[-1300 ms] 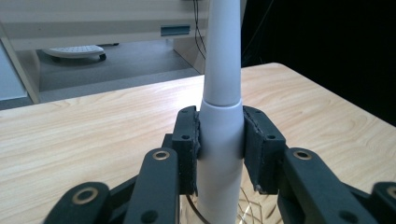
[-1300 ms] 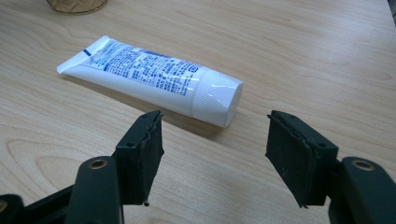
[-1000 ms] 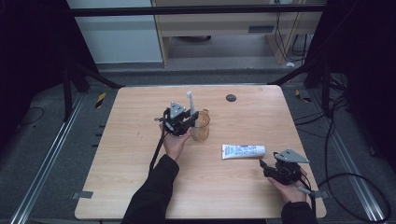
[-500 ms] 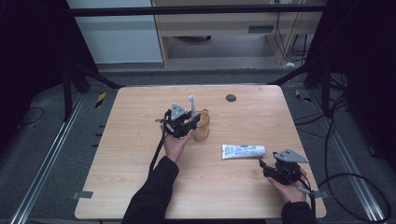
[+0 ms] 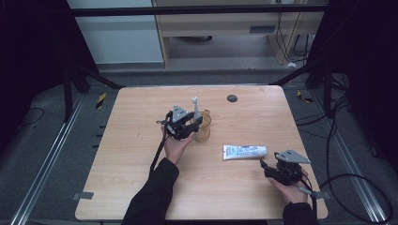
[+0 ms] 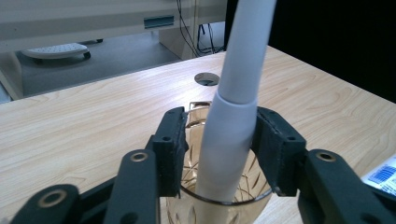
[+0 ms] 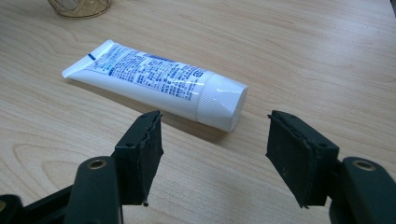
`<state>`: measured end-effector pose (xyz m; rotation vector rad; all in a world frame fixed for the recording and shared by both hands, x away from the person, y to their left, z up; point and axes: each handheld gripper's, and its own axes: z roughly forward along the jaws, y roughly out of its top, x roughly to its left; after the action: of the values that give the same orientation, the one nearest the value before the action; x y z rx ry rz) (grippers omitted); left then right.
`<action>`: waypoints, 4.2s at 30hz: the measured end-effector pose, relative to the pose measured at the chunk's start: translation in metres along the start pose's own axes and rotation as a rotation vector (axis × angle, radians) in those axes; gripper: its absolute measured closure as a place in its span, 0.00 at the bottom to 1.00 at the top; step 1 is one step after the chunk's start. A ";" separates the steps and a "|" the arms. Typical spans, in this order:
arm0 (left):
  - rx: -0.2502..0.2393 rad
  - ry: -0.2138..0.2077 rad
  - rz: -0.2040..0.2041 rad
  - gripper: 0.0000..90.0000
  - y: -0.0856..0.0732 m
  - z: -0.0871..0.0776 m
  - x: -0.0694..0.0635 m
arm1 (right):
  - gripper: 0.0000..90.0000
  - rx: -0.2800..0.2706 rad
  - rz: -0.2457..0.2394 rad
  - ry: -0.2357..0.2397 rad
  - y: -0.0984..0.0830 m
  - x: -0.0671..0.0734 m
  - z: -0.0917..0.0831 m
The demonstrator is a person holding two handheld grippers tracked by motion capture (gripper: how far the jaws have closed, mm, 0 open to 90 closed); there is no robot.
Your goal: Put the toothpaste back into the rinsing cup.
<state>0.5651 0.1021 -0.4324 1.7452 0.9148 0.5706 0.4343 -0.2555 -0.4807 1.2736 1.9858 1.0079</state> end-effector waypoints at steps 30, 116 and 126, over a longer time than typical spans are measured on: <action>0.058 0.041 0.016 0.43 -0.005 -0.082 0.022 | 0.39 -0.016 0.036 0.028 0.013 0.003 -0.006; 0.279 0.240 -0.105 0.40 -0.114 -0.191 0.090 | 0.99 0.245 -0.009 0.119 0.028 0.006 0.030; 0.281 0.235 -0.105 0.40 -0.114 -0.189 0.091 | 0.92 0.241 0.003 0.104 0.030 0.006 0.027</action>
<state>0.4438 0.3030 -0.4774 1.8913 1.2954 0.6097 0.4684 -0.2345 -0.4715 1.3735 2.2408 0.8715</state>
